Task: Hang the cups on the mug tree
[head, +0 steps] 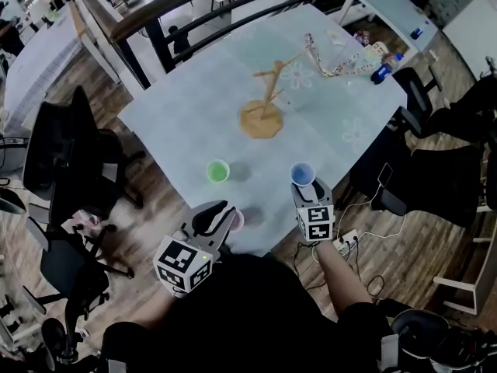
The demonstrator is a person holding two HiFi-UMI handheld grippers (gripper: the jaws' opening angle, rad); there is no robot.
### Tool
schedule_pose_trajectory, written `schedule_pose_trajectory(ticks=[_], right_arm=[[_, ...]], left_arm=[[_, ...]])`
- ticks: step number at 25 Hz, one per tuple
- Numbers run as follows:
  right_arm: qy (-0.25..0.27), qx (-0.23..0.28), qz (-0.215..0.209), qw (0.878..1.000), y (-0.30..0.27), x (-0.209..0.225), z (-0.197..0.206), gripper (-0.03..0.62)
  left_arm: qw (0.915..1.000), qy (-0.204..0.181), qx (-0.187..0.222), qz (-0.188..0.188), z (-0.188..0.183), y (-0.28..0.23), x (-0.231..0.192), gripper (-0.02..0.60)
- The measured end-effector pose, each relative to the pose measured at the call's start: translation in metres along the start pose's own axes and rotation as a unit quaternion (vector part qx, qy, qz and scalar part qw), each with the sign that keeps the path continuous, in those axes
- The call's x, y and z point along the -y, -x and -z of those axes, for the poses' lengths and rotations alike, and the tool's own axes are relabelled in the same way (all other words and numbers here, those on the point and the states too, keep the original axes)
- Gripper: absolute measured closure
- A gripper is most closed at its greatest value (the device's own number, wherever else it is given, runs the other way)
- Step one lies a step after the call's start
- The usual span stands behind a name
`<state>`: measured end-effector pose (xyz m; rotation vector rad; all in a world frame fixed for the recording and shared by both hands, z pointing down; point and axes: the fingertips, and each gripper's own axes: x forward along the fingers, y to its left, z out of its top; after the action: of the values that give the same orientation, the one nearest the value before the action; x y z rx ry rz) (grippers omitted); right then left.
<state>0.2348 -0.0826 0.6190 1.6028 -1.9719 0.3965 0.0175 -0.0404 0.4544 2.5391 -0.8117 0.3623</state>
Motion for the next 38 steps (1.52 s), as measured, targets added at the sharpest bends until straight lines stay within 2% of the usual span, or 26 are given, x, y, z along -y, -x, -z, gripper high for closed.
schedule_pose_trajectory(ticks=[7, 11, 17, 22, 27, 35, 38], right_arm=[[0.095, 0.025, 0.035, 0.995, 0.013, 0.031, -0.048, 0.335], [0.132, 0.033, 0.063, 0.989, 0.016, 0.06, -0.075, 0.335], [0.195, 0.048, 0.112, 0.973, 0.022, 0.1, -0.124, 0.335], [0.276, 0.059, 0.151, 0.947, 0.02, 0.13, -0.179, 0.335], [0.344, 0.064, 0.158, 0.923, 0.017, 0.14, -0.226, 0.335], [0.447, 0.078, 0.21, 0.866, 0.004, 0.142, -0.285, 0.335], [0.464, 0.062, 0.217, 0.857, -0.009, 0.144, -0.296, 0.335]], left_arm=[[0.9999, 0.001, 0.01, 0.003, -0.005, 0.0, 0.0, 0.495], [0.9999, 0.005, 0.014, 0.001, -0.008, 0.002, -0.001, 0.495], [0.9998, 0.011, 0.015, -0.003, -0.005, 0.007, -0.005, 0.495], [0.9997, 0.015, 0.018, -0.004, -0.006, 0.008, -0.007, 0.495], [0.9996, 0.019, 0.02, -0.008, -0.005, 0.011, -0.008, 0.495], [0.9995, 0.025, 0.016, -0.013, -0.001, 0.013, -0.015, 0.495], [0.9994, 0.027, 0.014, -0.014, 0.0, 0.011, -0.018, 0.495]])
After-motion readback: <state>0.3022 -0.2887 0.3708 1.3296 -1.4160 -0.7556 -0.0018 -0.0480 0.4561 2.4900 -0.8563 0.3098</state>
